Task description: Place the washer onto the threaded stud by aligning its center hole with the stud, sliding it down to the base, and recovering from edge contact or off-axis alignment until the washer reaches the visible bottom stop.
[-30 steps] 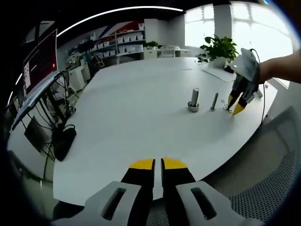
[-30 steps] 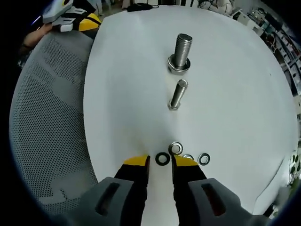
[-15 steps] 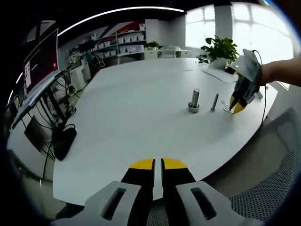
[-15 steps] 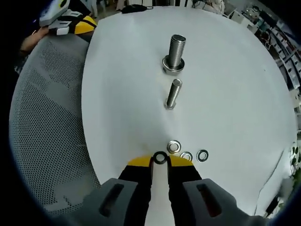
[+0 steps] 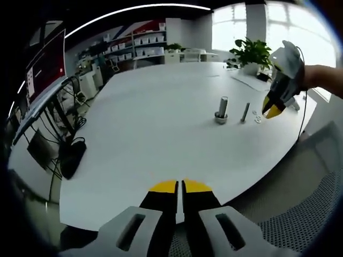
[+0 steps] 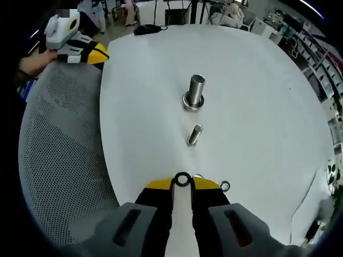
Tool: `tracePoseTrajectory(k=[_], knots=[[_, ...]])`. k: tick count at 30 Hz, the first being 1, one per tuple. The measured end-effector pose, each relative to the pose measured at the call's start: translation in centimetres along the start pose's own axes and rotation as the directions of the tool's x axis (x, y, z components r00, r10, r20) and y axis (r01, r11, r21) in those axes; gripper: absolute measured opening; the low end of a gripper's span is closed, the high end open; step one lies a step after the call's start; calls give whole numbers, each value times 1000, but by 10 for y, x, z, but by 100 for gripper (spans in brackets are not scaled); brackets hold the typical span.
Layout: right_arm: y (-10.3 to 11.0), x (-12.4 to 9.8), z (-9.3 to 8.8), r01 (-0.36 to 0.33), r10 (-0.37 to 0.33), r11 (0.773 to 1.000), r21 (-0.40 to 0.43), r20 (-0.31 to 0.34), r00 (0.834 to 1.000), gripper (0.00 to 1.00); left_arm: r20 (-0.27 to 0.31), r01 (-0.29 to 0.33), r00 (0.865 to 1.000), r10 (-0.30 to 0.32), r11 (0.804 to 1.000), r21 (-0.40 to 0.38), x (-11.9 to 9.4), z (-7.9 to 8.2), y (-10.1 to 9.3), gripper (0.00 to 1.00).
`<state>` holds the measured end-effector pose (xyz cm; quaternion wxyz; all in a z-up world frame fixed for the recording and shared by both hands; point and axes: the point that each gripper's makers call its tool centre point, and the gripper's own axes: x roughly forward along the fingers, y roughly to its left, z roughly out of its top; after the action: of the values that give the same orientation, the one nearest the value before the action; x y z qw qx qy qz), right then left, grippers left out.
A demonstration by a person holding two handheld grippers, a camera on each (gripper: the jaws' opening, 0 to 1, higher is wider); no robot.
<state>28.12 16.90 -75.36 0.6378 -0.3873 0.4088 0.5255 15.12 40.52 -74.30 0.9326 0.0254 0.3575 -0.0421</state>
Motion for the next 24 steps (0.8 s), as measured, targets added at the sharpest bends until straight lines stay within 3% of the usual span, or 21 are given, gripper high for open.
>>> tracePoseTrajectory(k=[6, 14, 15, 18, 21, 24], knots=[[-5, -6, 20, -5, 5, 1000, -1, 21, 1000, 13, 9, -4, 1000, 4, 1000, -2, -1, 1, 1, 0], [-10, -7, 36, 9, -8, 997, -70, 13, 1000, 13, 8, 2, 1000, -2, 1000, -20, 0, 0, 2, 0], [-11, -7, 38, 10, -9, 997, -74, 15, 1000, 13, -1, 7, 1000, -8, 1000, -14, 1, -1, 1, 0], [-11, -8, 43, 10, -8, 997, -81, 17, 1000, 13, -121, 23, 992, -19, 999, 27, 4, -19, -2, 0], [-11, -7, 50, 1, 1, 996, -86, 26, 1000, 13, -78, 25, 997, -23, 999, 25, 4, -12, -3, 0], [-12, -5, 53, -2, 4, 995, -96, 21, 1000, 13, -78, 28, 997, -27, 1000, 13, 3, -13, -3, 0]])
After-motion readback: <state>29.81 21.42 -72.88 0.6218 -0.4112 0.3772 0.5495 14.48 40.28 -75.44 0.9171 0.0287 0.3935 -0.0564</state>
